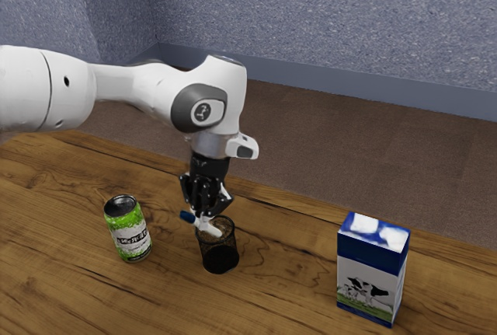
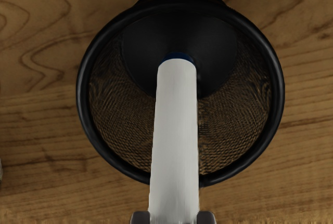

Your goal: Put the marker into the pen holder.

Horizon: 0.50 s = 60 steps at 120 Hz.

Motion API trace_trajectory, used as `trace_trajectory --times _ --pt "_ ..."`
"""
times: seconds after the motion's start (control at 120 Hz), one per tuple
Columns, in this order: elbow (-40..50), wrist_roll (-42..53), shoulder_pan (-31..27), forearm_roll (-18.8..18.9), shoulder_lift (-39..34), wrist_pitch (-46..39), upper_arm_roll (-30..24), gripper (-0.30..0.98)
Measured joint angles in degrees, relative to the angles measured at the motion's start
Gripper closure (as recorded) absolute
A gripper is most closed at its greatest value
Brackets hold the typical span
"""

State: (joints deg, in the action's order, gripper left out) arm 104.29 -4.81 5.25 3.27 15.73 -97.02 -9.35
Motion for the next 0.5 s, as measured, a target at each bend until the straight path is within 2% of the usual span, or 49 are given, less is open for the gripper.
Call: trace_trajectory --times 0.1,0.25,0.35,0.433,0.5 --pt "-2.21 -2.54 1.73 0.04 2.13 3.9 2.08 0.74" --pt "-14.66 -5.8 5.32 0.12 11.63 9.66 2.83 0.71" --pt "-16.9 -7.47 5.17 -0.52 13.53 11.59 2.77 0.51" --pt "-16.32 -8.05 1.87 -2.89 8.32 9.07 2.94 0.35" --pt "-10.69 -7.73 -2.6 -5.17 -4.53 6.79 3.22 0.25"
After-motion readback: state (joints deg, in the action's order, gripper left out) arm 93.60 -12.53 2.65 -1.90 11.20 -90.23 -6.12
